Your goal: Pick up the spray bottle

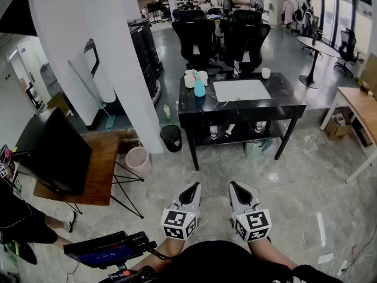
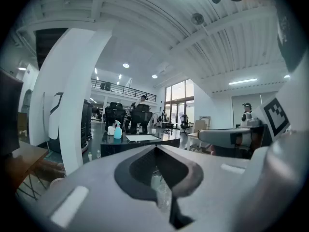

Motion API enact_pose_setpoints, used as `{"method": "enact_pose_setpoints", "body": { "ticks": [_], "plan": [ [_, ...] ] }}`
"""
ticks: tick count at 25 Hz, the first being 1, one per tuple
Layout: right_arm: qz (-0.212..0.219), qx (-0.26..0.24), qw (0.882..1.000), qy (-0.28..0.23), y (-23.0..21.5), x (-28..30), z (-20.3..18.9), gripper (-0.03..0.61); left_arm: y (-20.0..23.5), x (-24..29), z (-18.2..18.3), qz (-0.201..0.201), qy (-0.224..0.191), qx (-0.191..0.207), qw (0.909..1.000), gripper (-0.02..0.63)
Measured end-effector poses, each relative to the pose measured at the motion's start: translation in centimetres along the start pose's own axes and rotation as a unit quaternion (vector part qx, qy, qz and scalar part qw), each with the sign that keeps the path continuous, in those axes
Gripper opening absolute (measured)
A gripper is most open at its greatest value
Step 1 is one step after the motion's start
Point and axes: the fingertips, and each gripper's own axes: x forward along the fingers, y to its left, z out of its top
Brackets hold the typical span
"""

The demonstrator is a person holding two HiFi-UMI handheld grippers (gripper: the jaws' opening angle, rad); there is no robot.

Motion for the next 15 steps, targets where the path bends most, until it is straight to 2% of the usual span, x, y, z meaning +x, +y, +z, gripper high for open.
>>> {"method": "enact_pose_setpoints", "body": {
  "ticks": [15],
  "plan": [
    [0.0,-0.004,1.0,-0.012,-0.14,-0.3,0.74,0.025,-0.17,0.35,0.31,-0.004,0.003,-0.001,1.0,0.0]
  ]
}}
